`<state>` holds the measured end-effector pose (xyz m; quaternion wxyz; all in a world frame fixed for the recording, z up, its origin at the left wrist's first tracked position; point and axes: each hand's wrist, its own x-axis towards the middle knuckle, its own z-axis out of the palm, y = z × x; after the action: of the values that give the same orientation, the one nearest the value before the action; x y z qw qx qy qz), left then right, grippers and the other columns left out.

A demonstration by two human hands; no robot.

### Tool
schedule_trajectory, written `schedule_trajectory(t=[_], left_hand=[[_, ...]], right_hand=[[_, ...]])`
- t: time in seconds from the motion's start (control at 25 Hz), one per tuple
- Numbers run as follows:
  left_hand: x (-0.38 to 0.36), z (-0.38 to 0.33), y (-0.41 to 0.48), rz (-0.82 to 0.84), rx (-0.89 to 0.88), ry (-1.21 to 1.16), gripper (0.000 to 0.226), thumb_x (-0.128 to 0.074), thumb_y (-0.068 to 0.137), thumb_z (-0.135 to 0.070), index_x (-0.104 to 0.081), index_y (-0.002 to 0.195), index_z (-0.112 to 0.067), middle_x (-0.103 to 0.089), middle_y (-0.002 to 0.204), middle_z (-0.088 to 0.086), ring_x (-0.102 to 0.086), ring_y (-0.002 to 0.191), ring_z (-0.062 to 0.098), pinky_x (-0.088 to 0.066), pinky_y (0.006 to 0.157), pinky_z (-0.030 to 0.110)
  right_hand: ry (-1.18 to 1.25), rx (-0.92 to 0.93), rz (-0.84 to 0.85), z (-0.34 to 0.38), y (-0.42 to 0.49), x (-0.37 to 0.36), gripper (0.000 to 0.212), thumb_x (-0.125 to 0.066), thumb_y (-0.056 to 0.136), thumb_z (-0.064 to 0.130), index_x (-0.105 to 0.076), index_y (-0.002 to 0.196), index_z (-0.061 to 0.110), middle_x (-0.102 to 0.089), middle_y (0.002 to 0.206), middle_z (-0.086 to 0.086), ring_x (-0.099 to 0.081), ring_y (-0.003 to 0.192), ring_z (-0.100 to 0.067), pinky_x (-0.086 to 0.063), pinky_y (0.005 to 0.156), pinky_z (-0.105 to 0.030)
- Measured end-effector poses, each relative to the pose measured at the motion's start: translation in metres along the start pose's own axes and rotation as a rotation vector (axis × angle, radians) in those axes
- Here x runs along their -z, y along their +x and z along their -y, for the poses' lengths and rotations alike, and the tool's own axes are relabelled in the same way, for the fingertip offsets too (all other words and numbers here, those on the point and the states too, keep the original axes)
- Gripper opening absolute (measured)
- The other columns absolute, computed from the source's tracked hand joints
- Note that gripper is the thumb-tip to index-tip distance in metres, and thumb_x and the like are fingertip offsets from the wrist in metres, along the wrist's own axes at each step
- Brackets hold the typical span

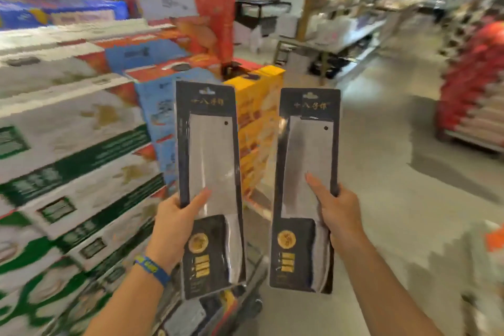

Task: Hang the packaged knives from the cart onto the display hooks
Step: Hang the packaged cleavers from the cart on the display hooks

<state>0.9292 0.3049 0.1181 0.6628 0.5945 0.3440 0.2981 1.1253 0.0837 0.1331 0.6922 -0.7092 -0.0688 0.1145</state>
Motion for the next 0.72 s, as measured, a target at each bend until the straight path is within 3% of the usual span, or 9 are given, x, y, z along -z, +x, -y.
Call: schedule_trajectory(t=[0.08,0.16,0.24,0.32,0.44,0.56,0.64,0.72], left_hand=[[-0.072,0.013,0.005,0.069,-0.009,-0.018,0.045,-0.082,0.069,-0.047,-0.074,0.103,-0.020,-0.076,0.100,0.009,-0.070,0.094,0.040,-0.052,0.090,0.064],[-0.117,0.020,0.004,0.083,0.031,-0.020,0.038,-0.084,0.068,-0.049,-0.076,0.099,-0.027,-0.077,0.096,0.003,-0.073,0.091,0.027,-0.056,0.086,0.055],[-0.180,0.031,0.005,0.110,0.046,0.005,0.049,-0.084,0.057,-0.065,-0.077,0.092,-0.032,-0.077,0.085,-0.004,-0.073,0.078,0.015,-0.059,0.073,0.043],[-0.246,0.038,0.002,0.171,0.016,0.072,0.049,-0.080,0.057,-0.072,-0.076,0.089,-0.035,-0.076,0.082,-0.005,-0.072,0.076,0.014,-0.059,0.070,0.043],[-0.335,0.046,0.001,0.273,0.009,0.133,0.042,-0.078,0.062,-0.071,-0.075,0.086,-0.036,-0.077,0.085,-0.004,-0.073,0.080,0.019,-0.059,0.075,0.045],[-0.401,0.056,0.005,0.438,0.014,0.269,0.054,-0.074,0.062,-0.076,-0.069,0.072,-0.023,-0.068,0.070,-0.005,-0.064,0.065,0.013,-0.051,0.064,0.037],[-0.432,0.063,0.007,0.526,-0.040,0.362,0.040,-0.069,0.066,-0.072,-0.069,0.067,-0.032,-0.061,0.056,-0.013,-0.056,0.052,0.000,-0.045,0.053,0.027],[-0.461,0.067,0.012,0.545,-0.051,0.382,0.034,-0.069,0.069,-0.068,-0.068,0.065,-0.034,-0.055,0.049,-0.016,-0.050,0.048,-0.001,-0.040,0.050,0.024]], right_hand=[[0.012,0.024,-0.044,-0.008,0.022,0.060,0.048,-0.082,0.068,0.065,-0.074,0.094,0.026,-0.077,0.080,0.017,-0.071,0.069,0.000,-0.052,0.053,-0.016],[0.042,0.025,-0.056,-0.013,0.033,0.097,0.047,-0.080,0.068,0.063,-0.072,0.096,0.027,-0.076,0.078,0.019,-0.072,0.067,0.001,-0.050,0.048,-0.012],[0.075,0.018,-0.131,-0.020,0.053,0.155,0.048,-0.080,0.067,0.061,-0.071,0.100,0.026,-0.078,0.084,0.017,-0.075,0.073,-0.004,-0.054,0.052,-0.015],[0.094,0.015,-0.240,-0.032,0.072,0.214,0.045,-0.081,0.071,0.057,-0.071,0.102,0.025,-0.079,0.088,0.015,-0.076,0.078,-0.007,-0.056,0.056,-0.016],[0.118,0.025,-0.355,-0.039,0.096,0.289,0.029,-0.081,0.083,0.044,-0.071,0.103,0.026,-0.079,0.093,0.014,-0.077,0.085,-0.009,-0.058,0.062,-0.018],[0.142,0.034,-0.437,-0.047,0.111,0.341,0.021,-0.081,0.086,0.033,-0.072,0.103,0.025,-0.080,0.098,0.008,-0.077,0.086,-0.011,-0.059,0.064,-0.020],[0.124,0.038,-0.454,-0.055,0.118,0.361,0.020,-0.081,0.087,0.029,-0.072,0.105,0.026,-0.079,0.101,0.004,-0.077,0.089,-0.013,-0.061,0.068,-0.024],[0.112,0.038,-0.503,-0.061,0.128,0.373,0.021,-0.083,0.085,0.027,-0.071,0.102,0.026,-0.079,0.099,0.004,-0.077,0.088,-0.014,-0.061,0.068,-0.025]])
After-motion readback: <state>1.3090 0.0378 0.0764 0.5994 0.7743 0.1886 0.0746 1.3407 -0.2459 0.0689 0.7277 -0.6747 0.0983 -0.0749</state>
